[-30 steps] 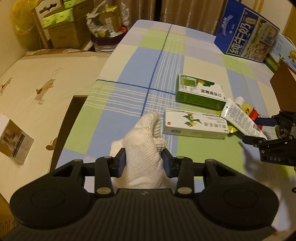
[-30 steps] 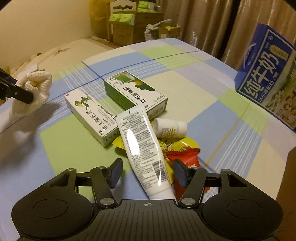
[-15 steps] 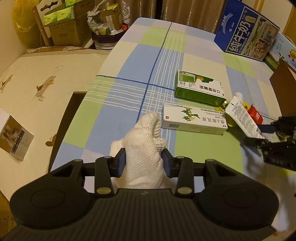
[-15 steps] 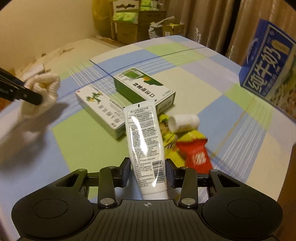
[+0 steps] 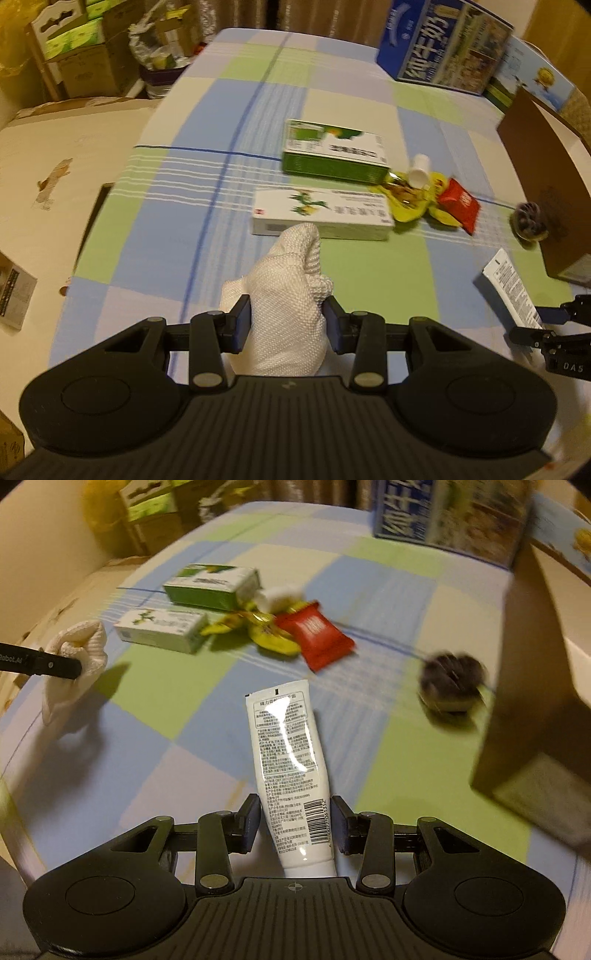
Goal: Organize objects
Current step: 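Grasp the white toothpaste tube with the right tool while the left tool holds the glove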
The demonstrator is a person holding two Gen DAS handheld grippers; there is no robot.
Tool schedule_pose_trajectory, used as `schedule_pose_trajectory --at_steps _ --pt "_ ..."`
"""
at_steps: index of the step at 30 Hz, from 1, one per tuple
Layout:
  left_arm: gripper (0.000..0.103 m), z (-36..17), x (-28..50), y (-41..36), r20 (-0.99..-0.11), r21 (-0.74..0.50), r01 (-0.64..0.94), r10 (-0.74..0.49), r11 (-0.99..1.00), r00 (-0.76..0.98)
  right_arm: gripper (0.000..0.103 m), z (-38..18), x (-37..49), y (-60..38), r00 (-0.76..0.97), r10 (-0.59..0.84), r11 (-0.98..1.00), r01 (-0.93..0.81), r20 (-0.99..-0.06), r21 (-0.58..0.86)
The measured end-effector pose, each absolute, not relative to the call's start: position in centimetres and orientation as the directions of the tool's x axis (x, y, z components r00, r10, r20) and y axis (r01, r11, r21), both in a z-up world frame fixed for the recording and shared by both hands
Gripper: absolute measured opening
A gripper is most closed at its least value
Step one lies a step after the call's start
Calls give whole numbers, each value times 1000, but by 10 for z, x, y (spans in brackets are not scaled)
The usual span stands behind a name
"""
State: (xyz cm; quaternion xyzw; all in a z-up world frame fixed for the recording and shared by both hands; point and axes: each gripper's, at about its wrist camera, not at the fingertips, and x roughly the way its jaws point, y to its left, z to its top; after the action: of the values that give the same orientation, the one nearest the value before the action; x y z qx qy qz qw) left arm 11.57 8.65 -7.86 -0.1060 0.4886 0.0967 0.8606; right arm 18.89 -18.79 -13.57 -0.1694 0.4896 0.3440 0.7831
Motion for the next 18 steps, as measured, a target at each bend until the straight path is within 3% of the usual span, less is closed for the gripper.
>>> schedule_pose_trajectory --at_steps 18 --pt "36 -80 122 42 -861 -111 -173 -8 979 509 41 -137 175 -204 329 357 723 -690 -874 36"
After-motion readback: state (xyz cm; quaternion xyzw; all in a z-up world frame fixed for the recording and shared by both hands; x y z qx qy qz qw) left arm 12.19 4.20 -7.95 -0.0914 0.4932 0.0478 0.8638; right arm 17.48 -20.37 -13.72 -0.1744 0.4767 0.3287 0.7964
